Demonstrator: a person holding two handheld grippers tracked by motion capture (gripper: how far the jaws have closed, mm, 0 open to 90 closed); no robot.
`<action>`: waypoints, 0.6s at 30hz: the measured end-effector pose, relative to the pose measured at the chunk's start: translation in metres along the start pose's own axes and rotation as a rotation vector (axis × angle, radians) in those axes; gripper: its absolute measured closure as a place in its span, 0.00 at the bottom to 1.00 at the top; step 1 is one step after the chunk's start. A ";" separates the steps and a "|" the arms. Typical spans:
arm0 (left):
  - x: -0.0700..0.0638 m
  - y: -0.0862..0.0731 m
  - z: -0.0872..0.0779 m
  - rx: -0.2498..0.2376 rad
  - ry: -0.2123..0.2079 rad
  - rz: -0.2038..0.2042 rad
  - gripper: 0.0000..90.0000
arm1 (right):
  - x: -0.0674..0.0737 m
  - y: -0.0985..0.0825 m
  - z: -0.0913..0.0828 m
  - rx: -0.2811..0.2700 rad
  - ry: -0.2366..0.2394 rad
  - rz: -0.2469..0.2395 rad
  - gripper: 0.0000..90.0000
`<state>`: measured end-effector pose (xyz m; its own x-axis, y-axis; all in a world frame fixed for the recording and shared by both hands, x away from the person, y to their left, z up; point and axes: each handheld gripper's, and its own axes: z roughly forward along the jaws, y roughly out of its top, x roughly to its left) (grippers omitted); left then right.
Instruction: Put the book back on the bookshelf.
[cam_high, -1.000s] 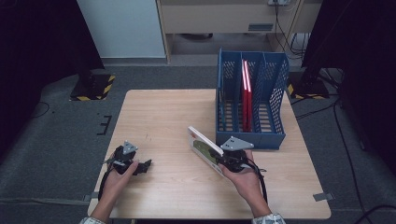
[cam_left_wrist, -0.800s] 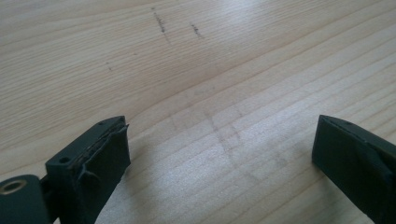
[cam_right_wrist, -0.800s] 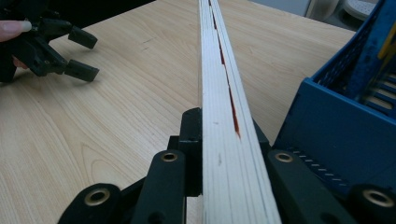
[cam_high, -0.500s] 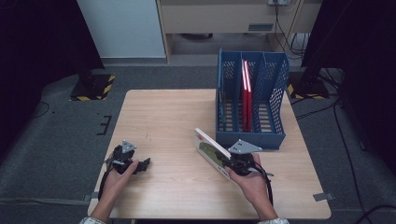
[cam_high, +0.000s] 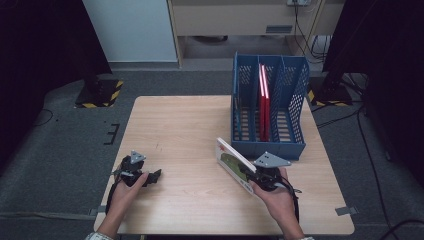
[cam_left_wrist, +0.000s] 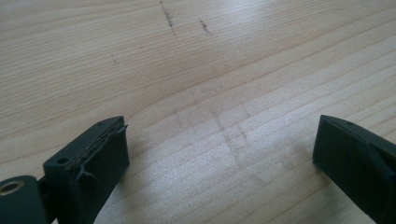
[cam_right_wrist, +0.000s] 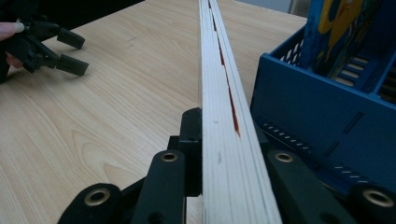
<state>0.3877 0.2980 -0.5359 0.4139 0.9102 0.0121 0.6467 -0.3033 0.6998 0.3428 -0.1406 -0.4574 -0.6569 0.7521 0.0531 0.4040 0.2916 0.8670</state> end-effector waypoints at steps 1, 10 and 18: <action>0.000 0.000 0.000 0.001 0.000 -0.001 0.03 | -0.001 -0.001 -0.001 -0.001 -0.002 0.002 0.84; -0.001 0.000 0.001 -0.003 -0.001 -0.001 0.02 | -0.005 -0.005 -0.014 -0.005 -0.012 0.008 0.84; -0.001 0.000 0.001 -0.003 -0.001 -0.002 0.02 | -0.007 -0.011 -0.022 0.000 -0.024 0.015 0.84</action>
<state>0.3874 0.2970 -0.5367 0.4133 0.9105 0.0093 0.6460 -0.3004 0.7017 0.3291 -0.1625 -0.4563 -0.6352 0.7705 0.0541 0.4134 0.2799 0.8665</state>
